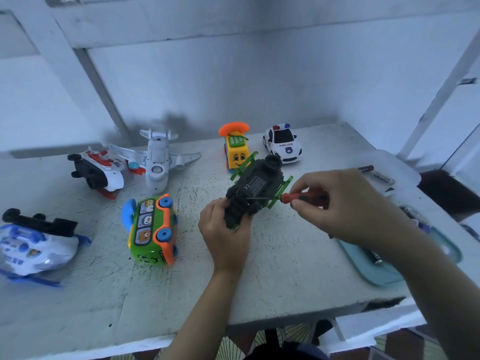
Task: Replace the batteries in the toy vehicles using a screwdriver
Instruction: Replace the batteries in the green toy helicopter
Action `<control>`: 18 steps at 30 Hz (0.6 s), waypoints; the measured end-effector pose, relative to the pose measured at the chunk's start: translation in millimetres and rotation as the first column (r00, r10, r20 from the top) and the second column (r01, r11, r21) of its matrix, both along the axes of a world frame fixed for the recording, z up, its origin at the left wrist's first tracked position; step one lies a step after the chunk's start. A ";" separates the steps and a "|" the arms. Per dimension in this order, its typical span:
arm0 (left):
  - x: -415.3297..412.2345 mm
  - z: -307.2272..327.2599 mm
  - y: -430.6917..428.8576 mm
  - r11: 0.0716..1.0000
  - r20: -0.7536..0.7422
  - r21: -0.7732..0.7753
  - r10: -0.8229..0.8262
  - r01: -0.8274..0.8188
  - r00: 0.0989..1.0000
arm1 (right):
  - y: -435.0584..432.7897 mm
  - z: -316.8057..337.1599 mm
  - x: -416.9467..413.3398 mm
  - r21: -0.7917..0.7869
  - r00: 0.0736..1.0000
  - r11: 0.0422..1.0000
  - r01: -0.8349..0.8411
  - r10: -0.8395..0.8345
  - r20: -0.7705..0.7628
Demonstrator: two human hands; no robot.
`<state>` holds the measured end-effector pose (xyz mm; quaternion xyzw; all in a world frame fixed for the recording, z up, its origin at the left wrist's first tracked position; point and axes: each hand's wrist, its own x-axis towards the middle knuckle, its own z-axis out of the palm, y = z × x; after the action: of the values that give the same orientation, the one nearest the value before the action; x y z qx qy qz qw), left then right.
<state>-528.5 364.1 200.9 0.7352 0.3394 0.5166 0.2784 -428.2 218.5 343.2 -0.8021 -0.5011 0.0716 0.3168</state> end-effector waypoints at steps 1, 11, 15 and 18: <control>0.3 -0.4 0.1 1.000 -0.007 -0.006 0.002 -0.002 1.000 | -1.1 -2.3 0.3 -0.003 1.000 1.000 0.013 -0.013 0.001; -0.2 0.5 -0.6 1.000 -0.003 0.019 0.007 -0.007 1.000 | 4.3 -20.8 -6.3 -0.072 1.000 0.997 0.015 -0.016 -0.018; 1.1 -0.2 1.1 0.999 -0.009 0.029 0.028 -0.028 1.000 | 6.7 -32.0 -18.0 -0.099 0.997 0.995 -0.006 0.013 0.074; 2.2 -3.4 3.2 0.998 -0.028 0.029 0.048 -0.047 0.998 | 6.0 -44.1 -31.6 -0.078 0.990 0.997 -0.012 0.023 0.140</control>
<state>-526.3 367.3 197.5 0.7381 0.3533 0.5173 0.2505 -459.8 224.5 299.0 -0.8123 -0.5260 0.0368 0.2491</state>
